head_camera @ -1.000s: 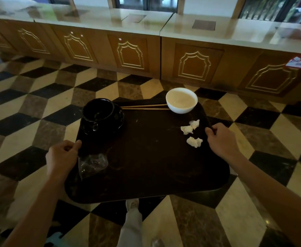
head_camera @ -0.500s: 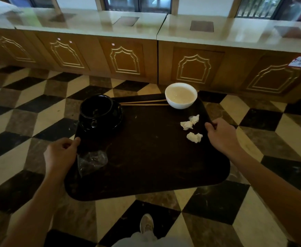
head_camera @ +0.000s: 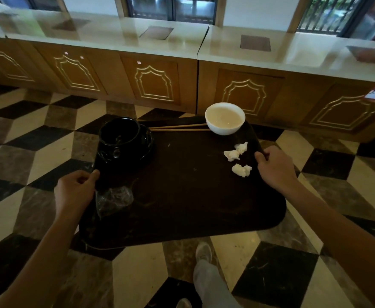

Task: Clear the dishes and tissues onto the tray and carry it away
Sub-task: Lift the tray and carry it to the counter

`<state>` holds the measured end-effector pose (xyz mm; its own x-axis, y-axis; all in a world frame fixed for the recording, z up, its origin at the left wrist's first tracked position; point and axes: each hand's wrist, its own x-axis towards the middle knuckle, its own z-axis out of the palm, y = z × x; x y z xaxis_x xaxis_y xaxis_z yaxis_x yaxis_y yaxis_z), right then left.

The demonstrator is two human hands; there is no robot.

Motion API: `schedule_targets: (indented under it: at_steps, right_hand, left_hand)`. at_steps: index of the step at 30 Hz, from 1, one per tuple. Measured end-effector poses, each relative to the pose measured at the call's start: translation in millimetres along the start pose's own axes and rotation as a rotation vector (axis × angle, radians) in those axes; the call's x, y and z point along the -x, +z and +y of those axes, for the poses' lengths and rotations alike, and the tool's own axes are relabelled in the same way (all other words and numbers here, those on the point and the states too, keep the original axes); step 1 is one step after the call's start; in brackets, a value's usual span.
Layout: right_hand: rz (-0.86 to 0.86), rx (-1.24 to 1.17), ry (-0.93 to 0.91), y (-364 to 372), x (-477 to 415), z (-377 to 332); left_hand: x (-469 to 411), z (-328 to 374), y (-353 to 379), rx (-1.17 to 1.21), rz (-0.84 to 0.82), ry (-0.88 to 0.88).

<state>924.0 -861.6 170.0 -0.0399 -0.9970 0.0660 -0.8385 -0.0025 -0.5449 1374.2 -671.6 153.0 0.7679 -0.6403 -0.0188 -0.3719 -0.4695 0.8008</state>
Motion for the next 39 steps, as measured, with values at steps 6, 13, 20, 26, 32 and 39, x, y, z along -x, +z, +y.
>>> schedule_targets:
  at_steps: [6, 13, 20, 26, 32, 39]
  right_hand:
    - [-0.053, -0.026, -0.019, 15.0, -76.7, -17.4]
    - [-0.097, -0.036, -0.052, 24.1, -175.0, -37.8]
    - [-0.111, -0.038, -0.053, 44.2, -250.1, -56.9]
    - [-0.135, -0.027, -0.060, 68.0, -303.0, -77.7]
    - [-0.101, -0.051, -0.043, 94.8, -349.1, -113.8]
    - [-0.092, -0.067, 0.002, 129.8, -408.5, -162.6]
  left_hand:
    - [-58.4, 30.5, 43.0, -0.046, 0.026, 0.029]
    - [-116.9, 68.2, 91.0, -0.023, 0.048, 0.026]
    - [-166.5, 98.5, 117.7, -0.021, 0.057, 0.023]
    - [-226.2, 111.9, 133.3, -0.019, 0.045, 0.007]
    - [-309.3, 114.9, 147.6, 0.047, 0.013, -0.010]
    - [-403.8, 131.5, 155.5, 0.094, -0.022, 0.008]
